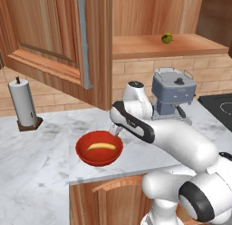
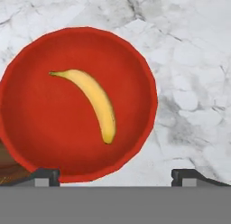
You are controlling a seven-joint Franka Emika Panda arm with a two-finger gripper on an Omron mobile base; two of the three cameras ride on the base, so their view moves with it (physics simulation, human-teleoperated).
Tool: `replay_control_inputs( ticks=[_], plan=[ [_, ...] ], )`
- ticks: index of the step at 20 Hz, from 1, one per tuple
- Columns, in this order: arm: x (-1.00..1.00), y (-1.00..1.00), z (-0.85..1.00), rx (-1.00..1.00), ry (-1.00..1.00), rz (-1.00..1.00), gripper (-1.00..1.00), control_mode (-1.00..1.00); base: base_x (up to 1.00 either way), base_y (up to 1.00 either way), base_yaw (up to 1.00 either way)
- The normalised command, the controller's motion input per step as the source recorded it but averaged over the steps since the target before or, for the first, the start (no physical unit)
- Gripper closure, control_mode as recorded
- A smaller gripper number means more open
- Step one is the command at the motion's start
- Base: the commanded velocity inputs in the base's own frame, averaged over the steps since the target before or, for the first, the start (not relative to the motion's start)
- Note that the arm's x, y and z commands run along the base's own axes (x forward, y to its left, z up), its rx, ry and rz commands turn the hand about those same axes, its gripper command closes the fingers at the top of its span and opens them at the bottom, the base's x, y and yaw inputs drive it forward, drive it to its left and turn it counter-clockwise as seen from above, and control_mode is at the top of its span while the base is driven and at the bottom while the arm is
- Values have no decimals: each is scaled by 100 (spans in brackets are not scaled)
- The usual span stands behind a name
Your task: Open the cabinet. Pick the banana and pear from the cabinet and place them into the bowl. Then close the cabinet.
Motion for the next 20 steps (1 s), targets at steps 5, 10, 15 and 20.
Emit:
replay_control_inputs(
  ticks=[5, 10, 15, 20],
  plan=[
    [-36, -54, 58, -11, -15, -18, -100, -100, 0, 0, 0],
    [-24, -56, 70, -6, -15, -25, -100, -100, 0, 0, 0],
    [-28, -58, 70, 0, -7, -27, -100, -100, 0, 0, 0],
    [-53, -60, 39, 4, -1, -19, -100, -100, 0, 0, 0]
  ],
)
